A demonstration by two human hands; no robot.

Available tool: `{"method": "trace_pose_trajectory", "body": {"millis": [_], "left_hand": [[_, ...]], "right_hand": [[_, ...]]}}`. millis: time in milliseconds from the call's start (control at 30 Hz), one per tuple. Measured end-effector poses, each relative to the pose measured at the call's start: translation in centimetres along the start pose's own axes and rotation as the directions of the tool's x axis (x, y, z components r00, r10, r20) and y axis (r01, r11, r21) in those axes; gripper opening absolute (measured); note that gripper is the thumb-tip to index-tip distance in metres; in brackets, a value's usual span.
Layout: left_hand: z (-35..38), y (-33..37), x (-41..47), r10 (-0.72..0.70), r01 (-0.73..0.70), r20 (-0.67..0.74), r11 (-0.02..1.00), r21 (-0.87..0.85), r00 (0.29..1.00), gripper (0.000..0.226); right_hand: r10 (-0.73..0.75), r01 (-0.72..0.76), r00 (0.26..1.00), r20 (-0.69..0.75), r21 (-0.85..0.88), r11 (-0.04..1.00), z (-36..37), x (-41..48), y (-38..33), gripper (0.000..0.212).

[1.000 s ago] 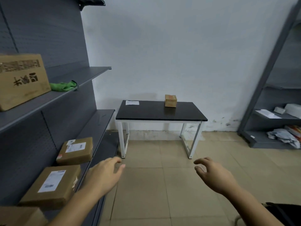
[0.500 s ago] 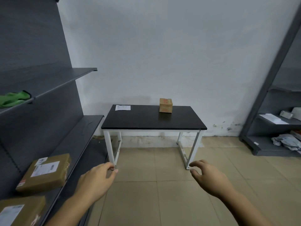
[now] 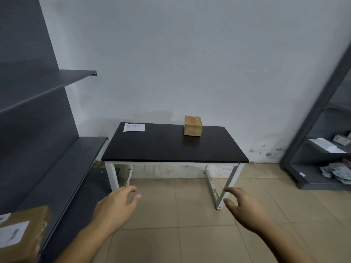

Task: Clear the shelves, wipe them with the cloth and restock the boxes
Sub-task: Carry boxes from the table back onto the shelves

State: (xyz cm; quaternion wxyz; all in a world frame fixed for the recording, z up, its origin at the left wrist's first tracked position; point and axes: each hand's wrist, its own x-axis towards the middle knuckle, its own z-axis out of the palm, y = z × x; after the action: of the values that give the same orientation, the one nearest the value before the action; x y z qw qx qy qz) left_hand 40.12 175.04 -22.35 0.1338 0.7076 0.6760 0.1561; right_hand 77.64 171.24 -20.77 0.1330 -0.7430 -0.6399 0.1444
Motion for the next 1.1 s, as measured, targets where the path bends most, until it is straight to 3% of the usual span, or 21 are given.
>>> {"method": "trace_pose_trajectory", "body": {"millis": [400,867,1100], "left_hand": [[0.8,0.8,20.9,0.045,-0.044,0.033,0.998,-0.037,0.998,0.045],[6.6,8.9,44.6,-0.004,0.005,0.033,1.000,-0.026,0.999,0.036],[9.6,12.5,55.3,-0.011,0.016,0.111,0.999,-0.043,0.994,0.037]], "right_hand": [[0.090,-0.088,0.995,-0.048,0.048,0.995,-0.4,18.7,-0.1,0.045],[0.061,-0.061,0.998,0.001,0.070,0.996,-3.8,44.8,6.1,0.047],[0.057,-0.060,0.997,0.047,0.065,0.996,-5.1,56.4,8.5,0.049]]}}
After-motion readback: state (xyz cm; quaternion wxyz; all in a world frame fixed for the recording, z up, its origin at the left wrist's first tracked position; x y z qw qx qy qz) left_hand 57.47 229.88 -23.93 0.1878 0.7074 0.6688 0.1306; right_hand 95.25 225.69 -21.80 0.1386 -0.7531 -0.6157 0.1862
